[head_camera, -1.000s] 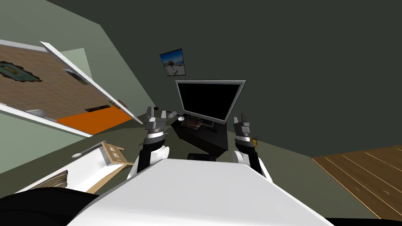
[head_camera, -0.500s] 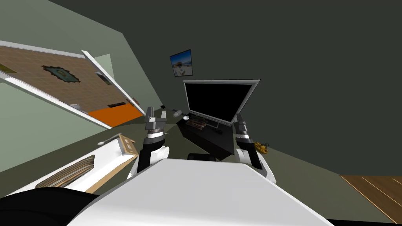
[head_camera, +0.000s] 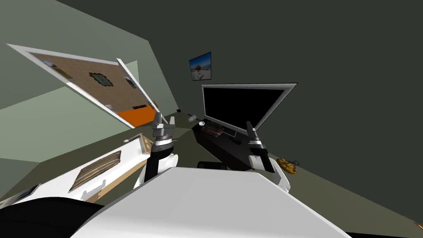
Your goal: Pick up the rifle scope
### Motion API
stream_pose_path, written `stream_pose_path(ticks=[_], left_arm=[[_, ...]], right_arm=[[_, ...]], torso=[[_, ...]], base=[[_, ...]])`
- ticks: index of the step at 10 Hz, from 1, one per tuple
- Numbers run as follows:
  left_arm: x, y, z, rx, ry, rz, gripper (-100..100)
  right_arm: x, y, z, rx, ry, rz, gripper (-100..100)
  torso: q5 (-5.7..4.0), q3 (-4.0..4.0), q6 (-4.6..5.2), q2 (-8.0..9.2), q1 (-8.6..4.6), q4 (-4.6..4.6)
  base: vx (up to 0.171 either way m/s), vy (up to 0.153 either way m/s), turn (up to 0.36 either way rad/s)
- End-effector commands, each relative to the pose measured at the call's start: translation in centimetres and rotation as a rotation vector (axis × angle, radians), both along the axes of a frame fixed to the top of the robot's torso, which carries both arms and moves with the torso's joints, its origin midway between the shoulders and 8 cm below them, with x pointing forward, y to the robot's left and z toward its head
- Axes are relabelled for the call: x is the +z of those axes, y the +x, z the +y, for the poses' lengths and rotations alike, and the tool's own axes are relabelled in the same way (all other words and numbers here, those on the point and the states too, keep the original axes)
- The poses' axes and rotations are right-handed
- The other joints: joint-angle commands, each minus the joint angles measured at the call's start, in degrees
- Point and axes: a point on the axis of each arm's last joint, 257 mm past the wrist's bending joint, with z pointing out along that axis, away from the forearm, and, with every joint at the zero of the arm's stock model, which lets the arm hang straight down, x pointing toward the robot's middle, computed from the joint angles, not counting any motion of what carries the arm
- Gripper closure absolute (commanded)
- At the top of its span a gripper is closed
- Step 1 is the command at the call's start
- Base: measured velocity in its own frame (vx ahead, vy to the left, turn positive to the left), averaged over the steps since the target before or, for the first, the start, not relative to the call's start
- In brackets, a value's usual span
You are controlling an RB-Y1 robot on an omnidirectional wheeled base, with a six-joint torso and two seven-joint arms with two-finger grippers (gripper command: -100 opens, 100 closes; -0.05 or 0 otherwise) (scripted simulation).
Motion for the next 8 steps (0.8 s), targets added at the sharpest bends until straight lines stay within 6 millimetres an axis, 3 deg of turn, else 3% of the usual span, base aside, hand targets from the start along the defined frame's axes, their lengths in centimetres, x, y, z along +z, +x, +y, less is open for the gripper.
stream_pose_path(ticks=[1, 2, 3, 6, 7, 8], left_arm=[[0.0, 0.0, 0.0, 0.000, 0.000, 0.000, 0], [0.0, 0.0, 0.0, 0.000, 0.000, 0.000, 0], [0.0, 0.0, 0.0, 0.000, 0.000, 0.000, 0], [0.0, 0.0, 0.0, 0.000, 0.000, 0.000, 0], [0.0, 0.0, 0.0, 0.000, 0.000, 0.000, 0], [0.0, 0.0, 0.0, 0.000, 0.000, 0.000, 0]], right_arm=[[-1.6, 0.5, -1.0, -0.039, -0.065, 0.047, -100], [-3.1, 1.0, -2.0, -0.071, -0.117, 0.091, -100], [-3.1, 1.0, -2.0, -0.072, -0.120, 0.091, -100], [-8.6, 1.8, -5.6, -0.168, -0.286, 0.249, -100], [-8.6, 1.8, -5.6, -0.172, -0.298, 0.250, -100], [-10.7, 1.8, -7.0, -0.203, -0.361, 0.313, -100]], torso=[[0.00, 0.00, 0.00, 0.00, 0.00, 0.00], [-0.01, 0.01, -0.03, 0.02, -0.01, 0.00], [0.00, 0.00, -0.04, 0.00, 0.01, 0.00], [0.01, -0.02, -0.04, -0.04, 0.08, -0.01], [0.02, -0.03, -0.02, -0.05, 0.12, -0.01], [0.01, 0.00, 0.01, 0.01, 0.04, 0.00]], base=[[0.008, 0.057, 0.138], [0.017, 0.070, 0.277], [0.016, 0.048, 0.107], [0.027, 0.082, 0.253], [0.018, 0.065, 0.085], [0.004, 0.059, 0.174]])
